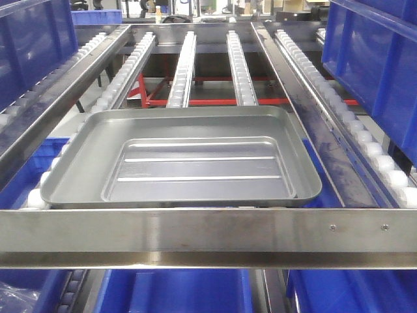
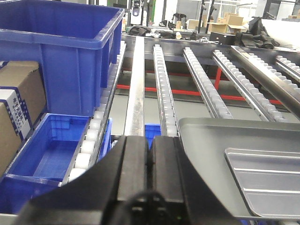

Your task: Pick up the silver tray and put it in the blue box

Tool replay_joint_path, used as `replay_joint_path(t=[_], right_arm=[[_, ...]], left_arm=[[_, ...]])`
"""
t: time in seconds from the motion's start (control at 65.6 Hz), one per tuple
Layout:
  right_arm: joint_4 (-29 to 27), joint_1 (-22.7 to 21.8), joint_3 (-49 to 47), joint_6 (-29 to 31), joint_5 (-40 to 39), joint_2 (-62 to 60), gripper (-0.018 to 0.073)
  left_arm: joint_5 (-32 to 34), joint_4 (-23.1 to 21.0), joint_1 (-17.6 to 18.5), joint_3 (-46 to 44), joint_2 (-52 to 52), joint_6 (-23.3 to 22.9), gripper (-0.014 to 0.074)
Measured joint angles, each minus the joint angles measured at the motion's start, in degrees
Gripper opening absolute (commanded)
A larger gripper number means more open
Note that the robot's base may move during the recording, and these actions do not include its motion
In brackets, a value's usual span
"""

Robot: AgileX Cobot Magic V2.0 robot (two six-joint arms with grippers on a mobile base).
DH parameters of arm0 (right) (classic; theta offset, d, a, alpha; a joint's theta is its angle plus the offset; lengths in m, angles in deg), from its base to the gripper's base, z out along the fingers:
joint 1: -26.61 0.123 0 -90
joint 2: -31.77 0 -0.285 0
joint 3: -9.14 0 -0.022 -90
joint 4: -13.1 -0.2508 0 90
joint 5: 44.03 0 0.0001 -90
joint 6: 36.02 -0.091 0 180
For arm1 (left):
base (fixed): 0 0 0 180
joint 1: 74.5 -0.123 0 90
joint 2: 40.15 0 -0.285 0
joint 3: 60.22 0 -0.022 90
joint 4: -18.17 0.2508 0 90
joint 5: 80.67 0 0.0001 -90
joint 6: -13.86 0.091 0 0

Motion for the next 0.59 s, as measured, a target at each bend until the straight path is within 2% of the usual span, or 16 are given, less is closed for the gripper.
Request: replay_joint_path(t=[0.594], right_arm=[[0.0,0.0,0.0,0.0,0.0,0.0,0.0048]], left_arm=[[0.0,0.0,0.0,0.0,0.0,0.0,-0.0104]])
